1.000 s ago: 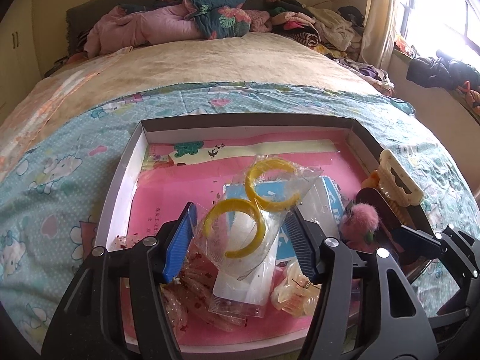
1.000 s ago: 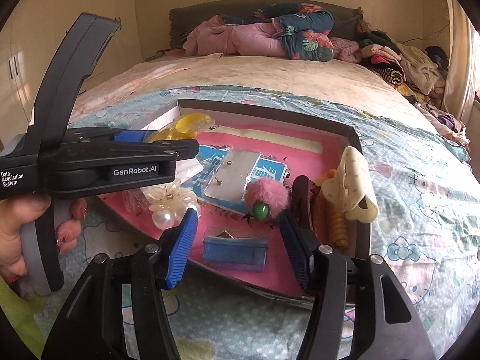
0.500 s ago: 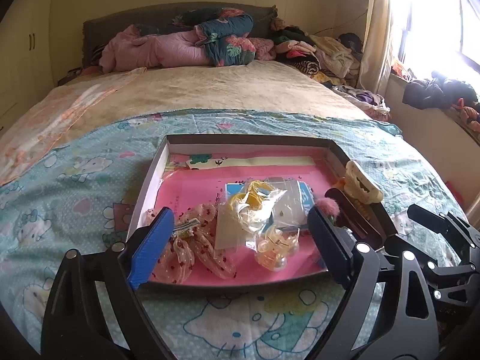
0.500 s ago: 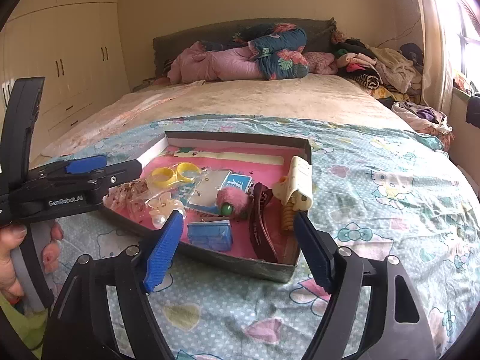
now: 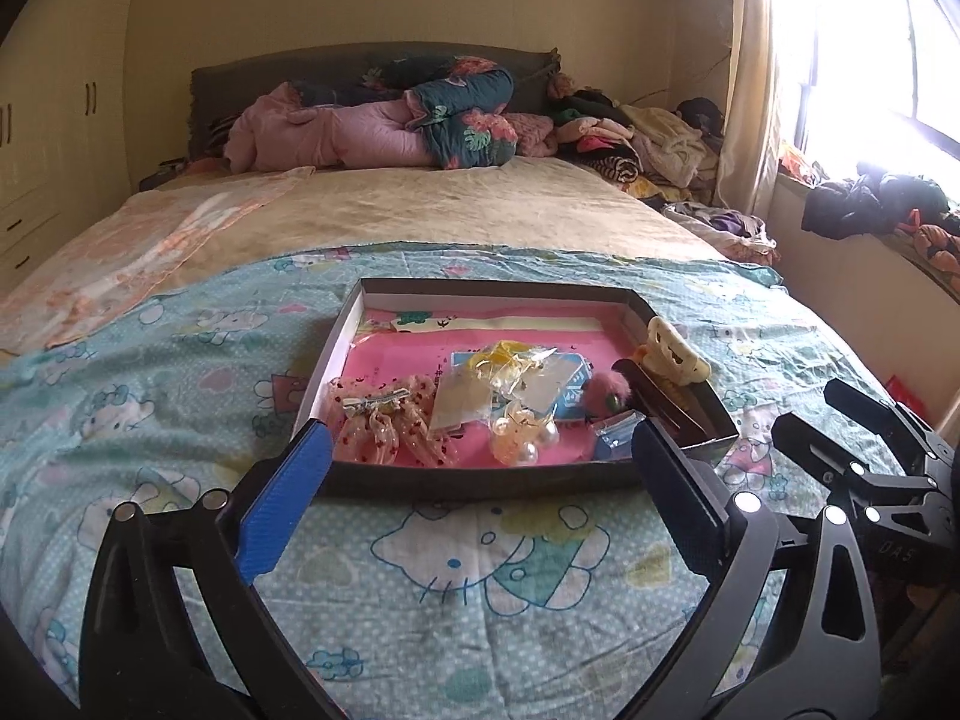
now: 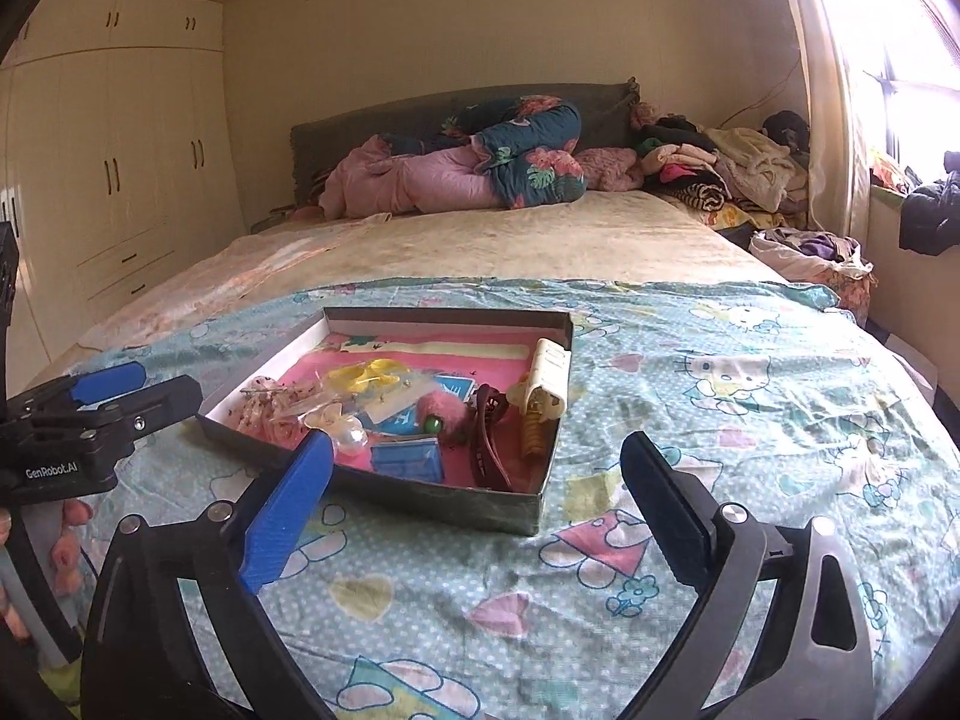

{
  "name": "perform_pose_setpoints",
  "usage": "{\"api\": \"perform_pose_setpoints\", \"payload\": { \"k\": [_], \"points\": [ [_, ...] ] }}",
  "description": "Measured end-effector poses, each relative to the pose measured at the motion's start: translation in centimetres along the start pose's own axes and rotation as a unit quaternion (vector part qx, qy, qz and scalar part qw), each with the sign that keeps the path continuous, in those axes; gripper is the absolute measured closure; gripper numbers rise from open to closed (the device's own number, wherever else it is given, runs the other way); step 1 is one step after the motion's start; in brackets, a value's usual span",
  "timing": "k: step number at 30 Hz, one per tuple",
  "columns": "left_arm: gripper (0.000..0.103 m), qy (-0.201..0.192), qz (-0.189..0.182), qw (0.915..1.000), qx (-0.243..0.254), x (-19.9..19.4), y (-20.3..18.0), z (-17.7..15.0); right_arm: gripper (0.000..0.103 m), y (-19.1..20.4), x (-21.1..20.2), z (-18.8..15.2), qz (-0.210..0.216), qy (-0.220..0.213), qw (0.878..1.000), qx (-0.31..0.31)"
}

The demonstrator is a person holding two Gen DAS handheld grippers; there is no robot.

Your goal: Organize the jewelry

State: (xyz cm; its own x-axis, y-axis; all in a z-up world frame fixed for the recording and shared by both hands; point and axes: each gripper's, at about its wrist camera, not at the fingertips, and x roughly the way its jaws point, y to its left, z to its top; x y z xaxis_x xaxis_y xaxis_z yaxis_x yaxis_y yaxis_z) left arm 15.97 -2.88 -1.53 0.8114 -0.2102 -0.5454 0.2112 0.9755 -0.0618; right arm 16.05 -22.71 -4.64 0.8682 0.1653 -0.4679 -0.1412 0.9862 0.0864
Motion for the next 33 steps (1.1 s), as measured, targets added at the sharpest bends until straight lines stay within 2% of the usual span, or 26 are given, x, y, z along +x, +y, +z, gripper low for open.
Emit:
{"api": "perform_pose_setpoints", "payload": {
  "k": [7, 24, 33],
  "points": [
    [0.011, -0.011, 0.011, 0.9999, -0.002, -1.4, 0.3, -1.2, 0.007, 0.1, -2.3, -0.9, -0.007, -0.026, 1.000, -0.008],
    [0.011, -0.066, 0.022, 0.9975, -0.002, -4.5, 0.0, -3.4, 0.006, 0.8, -6.3, -3.3, -0.043, -0.078, 0.996, -0.014],
    [0.011, -0.088, 0.032, 0.9956, 0.012, -5.2, -0.6, -5.3, 0.006, 1.6, -7.6, -4.9, -0.067, -0.130, 0.989, -0.028]
  ]
}}
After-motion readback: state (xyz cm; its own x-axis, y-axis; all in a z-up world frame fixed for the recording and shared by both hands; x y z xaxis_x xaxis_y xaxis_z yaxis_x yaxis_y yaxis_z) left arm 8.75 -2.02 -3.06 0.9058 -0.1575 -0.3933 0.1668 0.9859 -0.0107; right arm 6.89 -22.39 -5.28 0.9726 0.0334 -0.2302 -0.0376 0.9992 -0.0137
